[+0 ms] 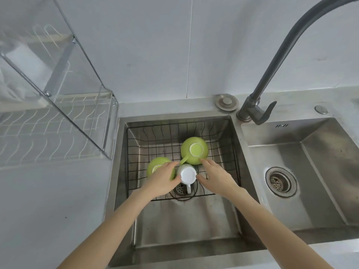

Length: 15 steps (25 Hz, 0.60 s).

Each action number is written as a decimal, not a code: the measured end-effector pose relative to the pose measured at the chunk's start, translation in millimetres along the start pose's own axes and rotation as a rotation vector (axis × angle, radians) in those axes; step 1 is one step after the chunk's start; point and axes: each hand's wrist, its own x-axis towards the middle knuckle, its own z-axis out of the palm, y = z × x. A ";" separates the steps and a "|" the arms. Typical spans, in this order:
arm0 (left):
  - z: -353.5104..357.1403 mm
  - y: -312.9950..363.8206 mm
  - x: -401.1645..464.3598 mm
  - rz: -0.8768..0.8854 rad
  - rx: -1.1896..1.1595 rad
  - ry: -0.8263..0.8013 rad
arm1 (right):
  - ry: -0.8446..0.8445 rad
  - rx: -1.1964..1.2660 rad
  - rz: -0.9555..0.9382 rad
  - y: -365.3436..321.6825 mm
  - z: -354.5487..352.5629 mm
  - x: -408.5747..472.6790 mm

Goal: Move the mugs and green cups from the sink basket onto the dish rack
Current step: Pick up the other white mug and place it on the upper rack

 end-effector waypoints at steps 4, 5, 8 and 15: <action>26.1 -15.3 22.6 -0.065 -0.087 -0.053 | -0.064 0.086 0.052 11.6 24.6 21.7; 31.6 -19.6 27.8 -0.083 -0.096 -0.061 | -0.080 0.115 0.073 14.2 30.5 27.5; 46.3 -28.9 40.1 -0.116 -0.090 -0.081 | -0.111 0.219 0.129 23.7 46.1 44.2; 65.7 -38.5 57.0 -0.097 -0.110 -0.049 | -0.147 0.350 0.188 31.1 71.4 67.3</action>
